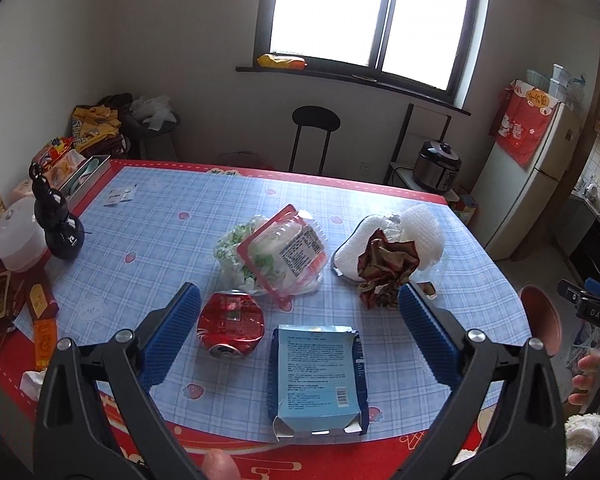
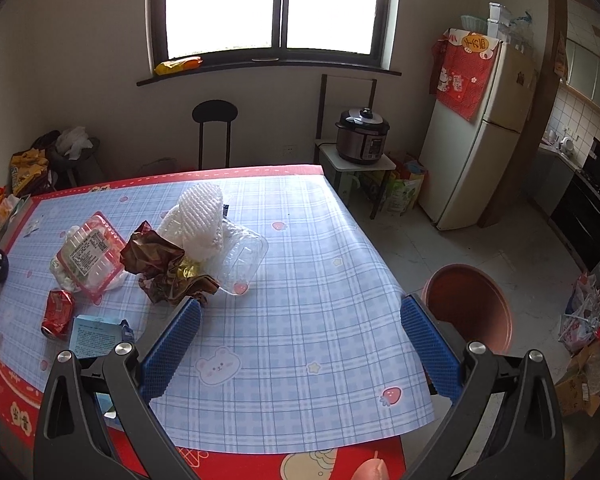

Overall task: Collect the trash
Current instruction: 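Move both tools toward the red can and the blue paper box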

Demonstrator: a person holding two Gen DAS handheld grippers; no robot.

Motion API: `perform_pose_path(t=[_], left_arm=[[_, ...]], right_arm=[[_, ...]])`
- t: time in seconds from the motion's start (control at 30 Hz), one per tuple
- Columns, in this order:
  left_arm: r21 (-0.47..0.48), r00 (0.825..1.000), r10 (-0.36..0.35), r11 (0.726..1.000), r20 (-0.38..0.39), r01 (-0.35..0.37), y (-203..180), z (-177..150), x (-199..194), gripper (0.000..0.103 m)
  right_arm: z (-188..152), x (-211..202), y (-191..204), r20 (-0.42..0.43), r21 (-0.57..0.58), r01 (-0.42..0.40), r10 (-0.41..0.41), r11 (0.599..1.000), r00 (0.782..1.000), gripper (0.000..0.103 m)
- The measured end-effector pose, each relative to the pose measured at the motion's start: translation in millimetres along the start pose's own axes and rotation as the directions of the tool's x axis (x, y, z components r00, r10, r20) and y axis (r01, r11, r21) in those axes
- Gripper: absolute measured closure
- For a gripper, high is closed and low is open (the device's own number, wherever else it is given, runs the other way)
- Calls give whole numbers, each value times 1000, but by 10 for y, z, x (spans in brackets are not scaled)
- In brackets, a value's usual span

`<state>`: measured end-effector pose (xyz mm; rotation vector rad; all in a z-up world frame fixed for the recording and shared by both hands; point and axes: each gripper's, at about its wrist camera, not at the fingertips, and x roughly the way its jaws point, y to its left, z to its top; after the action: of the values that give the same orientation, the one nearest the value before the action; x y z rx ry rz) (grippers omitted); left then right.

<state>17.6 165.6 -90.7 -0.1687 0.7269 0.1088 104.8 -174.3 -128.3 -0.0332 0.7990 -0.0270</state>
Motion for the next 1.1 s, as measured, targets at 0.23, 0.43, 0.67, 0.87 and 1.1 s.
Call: perform_pose_path(t=[0.23, 0.43, 0.67, 0.87, 1.1], left_arm=[[-66, 996, 14, 998, -92, -20, 501, -363, 367, 6], [-142, 984, -61, 989, -167, 37, 743, -602, 716, 7], [-174, 929, -194, 974, -315, 145, 706, -960, 1290, 20], [-281, 880, -286, 942, -379, 185, 765, -1174, 1647, 30], [-335, 906, -259, 931, -336, 143, 997, -1045, 1622, 31]], right_arm=[[-16, 377, 569, -89, -137, -47, 35, 989, 995, 5], [-45, 559, 879, -114, -188, -85, 64, 979, 991, 5], [-146, 807, 1029, -178, -189, -132, 98, 973, 979, 5], [-282, 990, 1106, -216, -203, -136, 91, 970, 972, 5], [-418, 1149, 1120, -278, -189, -159, 103, 969, 955, 5]])
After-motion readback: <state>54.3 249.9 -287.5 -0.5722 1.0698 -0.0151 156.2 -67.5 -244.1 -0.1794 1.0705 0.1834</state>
